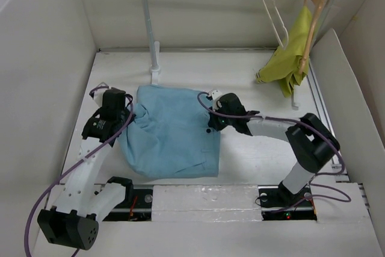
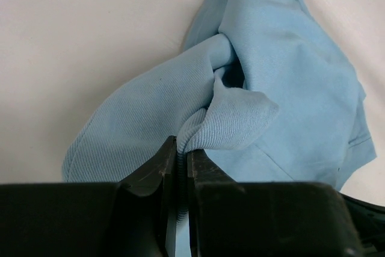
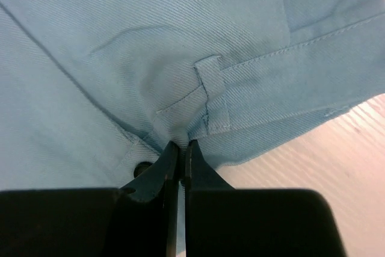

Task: Place the trousers on the hanger
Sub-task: Flatten out the trousers at the center of the board.

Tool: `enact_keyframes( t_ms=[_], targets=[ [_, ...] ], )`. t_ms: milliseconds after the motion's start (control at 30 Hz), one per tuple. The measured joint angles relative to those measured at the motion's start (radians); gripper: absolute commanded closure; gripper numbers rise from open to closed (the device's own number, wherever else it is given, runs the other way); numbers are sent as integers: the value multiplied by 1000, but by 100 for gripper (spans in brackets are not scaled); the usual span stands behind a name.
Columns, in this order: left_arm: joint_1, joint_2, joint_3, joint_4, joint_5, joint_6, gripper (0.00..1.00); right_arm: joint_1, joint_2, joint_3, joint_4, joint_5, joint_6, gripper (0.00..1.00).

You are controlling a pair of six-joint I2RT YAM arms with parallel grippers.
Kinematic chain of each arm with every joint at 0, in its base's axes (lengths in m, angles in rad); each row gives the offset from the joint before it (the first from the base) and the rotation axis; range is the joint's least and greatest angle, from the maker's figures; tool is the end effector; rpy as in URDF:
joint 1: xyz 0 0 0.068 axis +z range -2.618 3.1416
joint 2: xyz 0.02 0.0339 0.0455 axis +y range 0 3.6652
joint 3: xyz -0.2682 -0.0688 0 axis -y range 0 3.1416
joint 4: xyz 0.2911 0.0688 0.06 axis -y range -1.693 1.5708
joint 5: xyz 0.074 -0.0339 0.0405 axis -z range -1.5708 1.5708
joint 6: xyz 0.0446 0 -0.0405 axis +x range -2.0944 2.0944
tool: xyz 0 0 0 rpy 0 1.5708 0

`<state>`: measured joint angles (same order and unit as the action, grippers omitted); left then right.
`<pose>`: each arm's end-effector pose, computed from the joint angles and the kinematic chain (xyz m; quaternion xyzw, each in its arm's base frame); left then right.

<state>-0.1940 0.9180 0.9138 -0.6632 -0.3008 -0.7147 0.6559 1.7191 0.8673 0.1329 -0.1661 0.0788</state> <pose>0.2381 -0.0333 0.3132 -0.2922 0.8427 -0.0683 0.4469 0.3008 0.2408 0.1215 -0.2911 0.8602 0.2184 0.3572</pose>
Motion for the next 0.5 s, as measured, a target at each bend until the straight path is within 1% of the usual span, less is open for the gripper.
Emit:
enact_keyframes(
  t_ms=[33,100,167,233,267,333,367,400,433,467,500],
  targets=[
    [0,0,8,0,8,2,100,0,-4,0,-3,1,-1,100],
    [0,0,35,0,41,8,100,-5,-134,-1,-122,40,-22,100],
    [-3,0,55,0,59,12,100,-24,-298,-1,-251,83,-52,100],
    [-37,-1,117,5,142,27,100,-68,-471,7,-363,127,-83,100],
    [-50,-1,135,23,207,32,100,-104,-558,14,-424,153,-100,100],
    [-74,0,149,87,356,33,100,-220,-719,27,-539,189,-136,100],
    [-82,0,145,121,431,26,94,-295,-784,34,-590,210,-154,100],
    [-89,1,132,159,501,18,81,-384,-832,35,-632,227,-174,100],
    [-98,1,112,202,562,11,64,-473,-872,35,-669,232,-193,100],
    [-117,1,87,243,616,7,30,-554,-897,35,-701,239,-213,100],
    [-138,4,61,277,661,8,18,-628,-906,35,-729,245,-231,100]
  ],
)
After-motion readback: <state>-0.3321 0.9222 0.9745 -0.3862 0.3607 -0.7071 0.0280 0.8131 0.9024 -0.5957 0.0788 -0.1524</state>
